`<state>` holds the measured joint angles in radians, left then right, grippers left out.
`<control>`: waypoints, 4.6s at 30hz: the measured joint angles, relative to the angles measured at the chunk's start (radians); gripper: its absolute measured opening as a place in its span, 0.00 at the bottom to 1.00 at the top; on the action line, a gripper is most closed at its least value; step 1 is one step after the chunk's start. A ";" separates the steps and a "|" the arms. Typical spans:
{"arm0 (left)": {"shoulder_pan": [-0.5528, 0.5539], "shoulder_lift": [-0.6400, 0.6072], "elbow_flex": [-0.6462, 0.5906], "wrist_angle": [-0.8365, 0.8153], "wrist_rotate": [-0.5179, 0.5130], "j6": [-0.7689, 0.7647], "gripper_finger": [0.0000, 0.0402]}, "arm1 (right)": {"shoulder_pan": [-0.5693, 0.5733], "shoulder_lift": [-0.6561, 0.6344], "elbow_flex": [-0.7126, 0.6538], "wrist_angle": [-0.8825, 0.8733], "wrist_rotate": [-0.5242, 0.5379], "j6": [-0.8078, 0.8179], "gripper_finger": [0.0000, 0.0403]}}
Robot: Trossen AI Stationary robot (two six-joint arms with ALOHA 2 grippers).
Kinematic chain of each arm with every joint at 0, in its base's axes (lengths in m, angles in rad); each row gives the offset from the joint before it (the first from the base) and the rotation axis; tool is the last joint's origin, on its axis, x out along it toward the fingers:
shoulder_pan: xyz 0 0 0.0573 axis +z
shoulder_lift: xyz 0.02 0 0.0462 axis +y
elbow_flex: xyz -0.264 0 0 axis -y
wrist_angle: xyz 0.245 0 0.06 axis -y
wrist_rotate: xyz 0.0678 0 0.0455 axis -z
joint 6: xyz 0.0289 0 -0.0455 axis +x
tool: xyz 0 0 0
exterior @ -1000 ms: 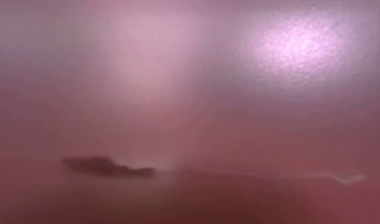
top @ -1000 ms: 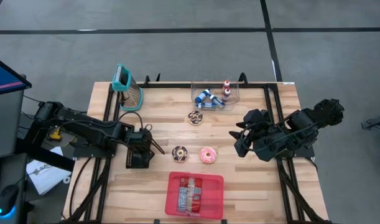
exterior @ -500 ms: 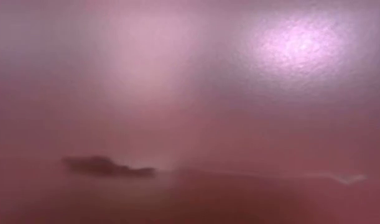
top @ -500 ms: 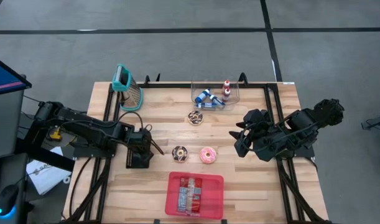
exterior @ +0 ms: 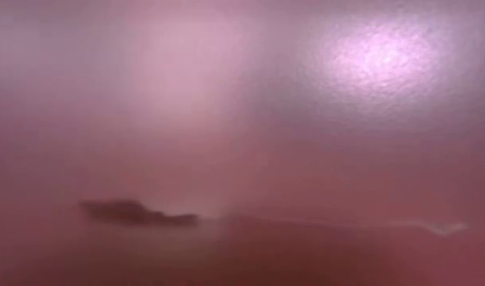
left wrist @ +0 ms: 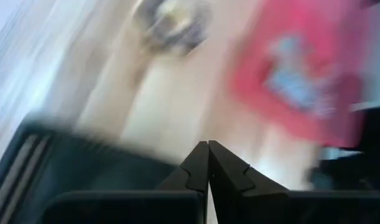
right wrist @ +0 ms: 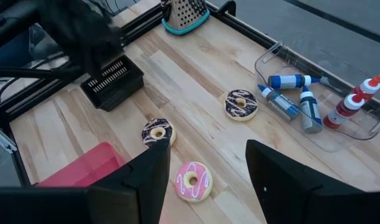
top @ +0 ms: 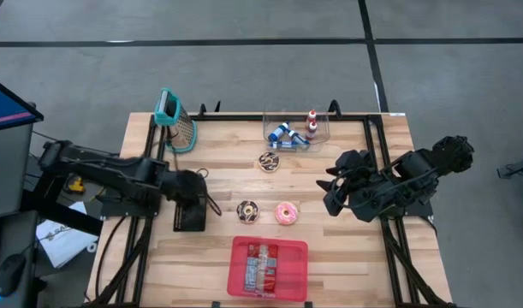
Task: Pick & Place Food Item
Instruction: Put the bottom black donut into the black bin
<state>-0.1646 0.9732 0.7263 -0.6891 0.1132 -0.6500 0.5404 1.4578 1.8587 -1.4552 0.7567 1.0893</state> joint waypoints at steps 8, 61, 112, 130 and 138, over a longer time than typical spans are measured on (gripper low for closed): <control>0.022 0.020 0.052 0.389 0.018 0.149 0.10 | -0.013 -0.016 0.000 -0.037 0.002 0.000 0.50; 0.158 0.663 0.200 0.325 -0.058 -0.140 0.63 | 0.011 -0.019 0.000 -0.056 0.004 0.000 0.50; 0.182 0.666 0.201 0.408 -0.103 -0.117 0.14 | 0.043 -0.019 0.000 -0.082 0.008 0.037 0.50; 0.313 0.131 0.201 -0.301 0.092 -0.120 0.14 | 0.075 -0.019 0.000 -0.108 0.028 0.074 0.50; 0.289 0.025 0.201 -0.521 0.041 -0.098 0.14 | 0.075 -0.019 0.000 -0.108 0.038 0.066 0.50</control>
<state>0.1245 0.9981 0.9276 -1.2104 0.1543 -0.7484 0.6151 1.4387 1.8591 -1.5635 0.7949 1.1549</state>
